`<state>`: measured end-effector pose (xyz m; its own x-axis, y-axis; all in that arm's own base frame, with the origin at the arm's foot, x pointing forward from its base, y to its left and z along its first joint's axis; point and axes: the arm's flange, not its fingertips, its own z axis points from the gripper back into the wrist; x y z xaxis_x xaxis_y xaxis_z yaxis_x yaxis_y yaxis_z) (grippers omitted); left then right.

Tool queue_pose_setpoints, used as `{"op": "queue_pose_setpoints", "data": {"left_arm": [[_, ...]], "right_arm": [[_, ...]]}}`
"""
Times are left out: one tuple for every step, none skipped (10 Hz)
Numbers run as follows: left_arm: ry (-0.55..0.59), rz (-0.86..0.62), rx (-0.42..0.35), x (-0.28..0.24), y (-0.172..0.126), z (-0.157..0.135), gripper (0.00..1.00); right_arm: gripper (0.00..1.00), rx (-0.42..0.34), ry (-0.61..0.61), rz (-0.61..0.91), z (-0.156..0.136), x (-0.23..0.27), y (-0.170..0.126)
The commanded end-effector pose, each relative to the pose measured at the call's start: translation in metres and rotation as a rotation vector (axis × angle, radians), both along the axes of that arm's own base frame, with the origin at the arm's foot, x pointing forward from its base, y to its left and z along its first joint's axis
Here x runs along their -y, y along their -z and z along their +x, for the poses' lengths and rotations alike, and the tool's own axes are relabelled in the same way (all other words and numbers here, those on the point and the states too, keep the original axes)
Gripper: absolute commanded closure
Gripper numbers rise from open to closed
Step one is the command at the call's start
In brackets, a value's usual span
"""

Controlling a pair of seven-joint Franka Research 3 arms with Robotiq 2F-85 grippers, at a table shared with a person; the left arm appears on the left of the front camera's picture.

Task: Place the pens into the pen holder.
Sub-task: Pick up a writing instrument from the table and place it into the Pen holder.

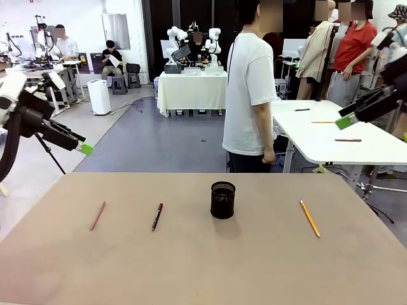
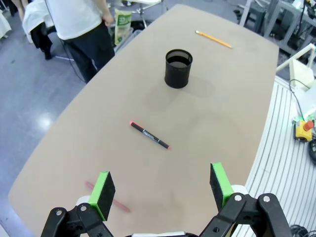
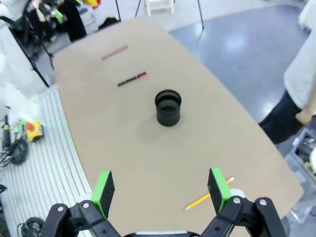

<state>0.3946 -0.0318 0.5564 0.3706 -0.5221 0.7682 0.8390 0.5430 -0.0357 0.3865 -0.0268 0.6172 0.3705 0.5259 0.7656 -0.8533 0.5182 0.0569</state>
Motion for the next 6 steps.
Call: {"op": "queue_pose_setpoints", "data": {"left_arm": [[0.013,-0.019,0.009,-0.006,-0.009,0.003,0.0],[0.009,-0.011,0.015,-0.006,-0.018,0.0,0.0],[0.013,0.006,0.02,-0.005,-0.03,0.0,0.0],[0.01,0.037,0.017,-0.006,-0.04,0.001,0.0],[0.011,0.053,0.015,-0.007,-0.047,0.004,0.0],[0.024,0.055,0.018,-0.009,-0.057,0.007,0.0]], "right_arm": [[0.0,0.022,-0.001,0.064,0.004,0.019,-0.003],[0.0,0.036,0.004,0.073,0.001,0.028,-0.005],[0.0,0.035,0.009,0.08,0.003,0.034,-0.005],[0.0,0.021,0.013,0.069,0.005,0.035,-0.002],[0.0,0.01,0.014,0.065,0.009,0.037,0.0],[0.0,0.005,0.018,0.057,0.01,0.038,0.002]]}}
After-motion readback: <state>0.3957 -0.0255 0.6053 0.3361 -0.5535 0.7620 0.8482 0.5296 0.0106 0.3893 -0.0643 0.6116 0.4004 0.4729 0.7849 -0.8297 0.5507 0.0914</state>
